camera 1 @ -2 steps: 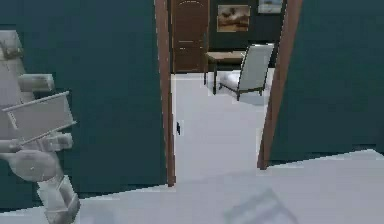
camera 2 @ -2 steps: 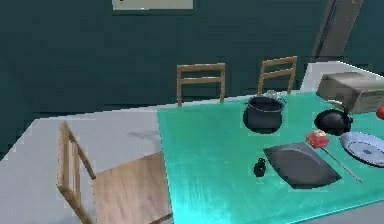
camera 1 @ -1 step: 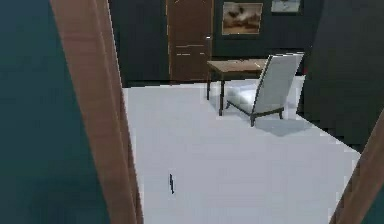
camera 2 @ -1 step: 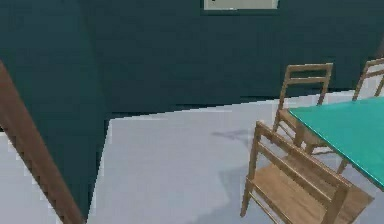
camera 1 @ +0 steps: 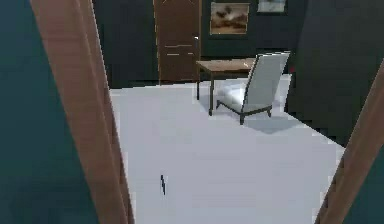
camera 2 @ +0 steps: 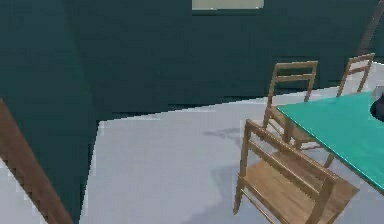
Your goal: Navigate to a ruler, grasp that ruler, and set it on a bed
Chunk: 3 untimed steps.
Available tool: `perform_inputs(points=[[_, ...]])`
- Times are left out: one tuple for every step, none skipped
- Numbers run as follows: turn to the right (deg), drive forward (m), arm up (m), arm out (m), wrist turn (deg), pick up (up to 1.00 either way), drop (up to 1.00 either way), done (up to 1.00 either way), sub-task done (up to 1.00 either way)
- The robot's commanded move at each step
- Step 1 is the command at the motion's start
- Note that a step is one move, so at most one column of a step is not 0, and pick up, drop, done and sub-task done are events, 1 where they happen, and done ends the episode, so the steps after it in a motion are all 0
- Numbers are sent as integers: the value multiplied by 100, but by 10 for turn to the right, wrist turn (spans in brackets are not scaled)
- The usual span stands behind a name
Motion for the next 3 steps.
perform_inputs(points=[[0,70,0,0,0,0,0,0,0],[30,0,0,0,0,0,0,0,0],[0,100,0,0,0,0,0,0,0]])
